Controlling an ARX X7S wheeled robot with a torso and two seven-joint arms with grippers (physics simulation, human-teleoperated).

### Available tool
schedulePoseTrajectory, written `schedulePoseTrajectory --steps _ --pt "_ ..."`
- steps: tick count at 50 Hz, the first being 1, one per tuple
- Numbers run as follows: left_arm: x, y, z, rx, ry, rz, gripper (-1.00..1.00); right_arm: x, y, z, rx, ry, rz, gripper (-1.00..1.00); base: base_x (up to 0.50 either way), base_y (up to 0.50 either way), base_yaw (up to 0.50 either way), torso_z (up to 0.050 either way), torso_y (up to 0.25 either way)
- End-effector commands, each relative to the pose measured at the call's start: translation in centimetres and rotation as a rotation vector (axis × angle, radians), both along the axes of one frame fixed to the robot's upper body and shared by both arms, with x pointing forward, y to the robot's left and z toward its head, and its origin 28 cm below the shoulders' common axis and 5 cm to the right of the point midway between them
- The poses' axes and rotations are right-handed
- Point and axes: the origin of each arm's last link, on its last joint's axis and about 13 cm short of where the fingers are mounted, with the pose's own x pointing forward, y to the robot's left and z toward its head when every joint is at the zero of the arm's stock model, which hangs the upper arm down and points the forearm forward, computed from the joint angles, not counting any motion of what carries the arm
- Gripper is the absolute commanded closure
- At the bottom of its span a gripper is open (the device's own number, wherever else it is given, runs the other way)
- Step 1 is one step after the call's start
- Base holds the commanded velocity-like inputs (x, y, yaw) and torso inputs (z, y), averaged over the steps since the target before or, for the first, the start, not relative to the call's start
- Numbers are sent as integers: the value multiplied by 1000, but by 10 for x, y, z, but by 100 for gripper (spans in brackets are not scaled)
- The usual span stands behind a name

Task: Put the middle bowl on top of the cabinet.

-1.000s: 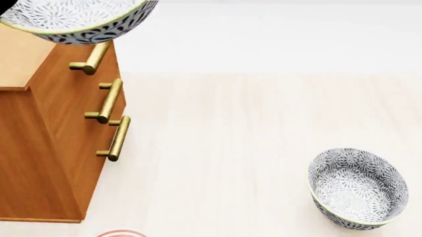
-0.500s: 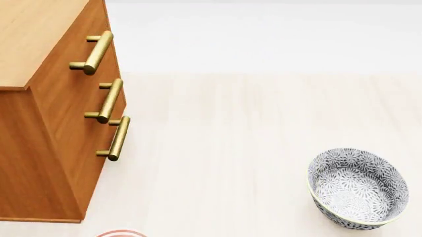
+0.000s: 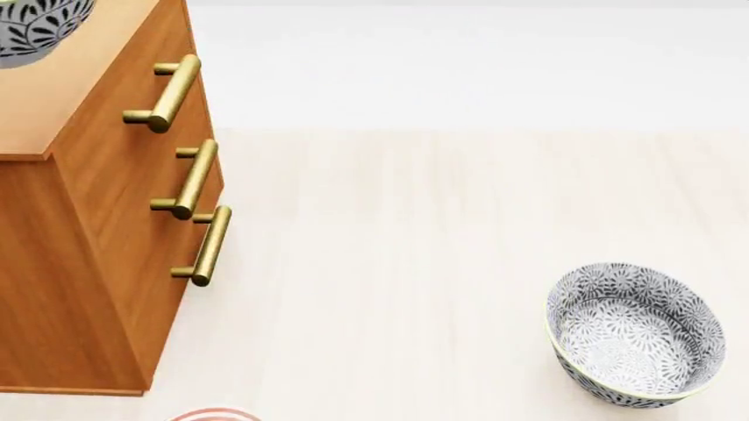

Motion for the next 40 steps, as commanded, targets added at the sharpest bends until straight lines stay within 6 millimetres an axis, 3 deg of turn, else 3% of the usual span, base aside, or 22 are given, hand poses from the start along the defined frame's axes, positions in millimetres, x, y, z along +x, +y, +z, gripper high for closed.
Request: schedulePoseTrajectory --steps 1,10,19,40 --pt "24 14 -17 -59 75 103 100 0 0 0 1 -2 -2 -100 0 0 0 0 0" --pt "17 22 -10 -217 10 162 100 0 0 0 -1 -2 -2 -100 0 0 0 0 1" --pt "16 26 -9 -250 -26 176 100 -1 -2 1 -2 -4 -3 -100 0 0 0 0 0" --pt "39 35 -50 -222 -2 207 100 -1 -2 1 -2 -8 -3 -100 0 0 0 0 0"
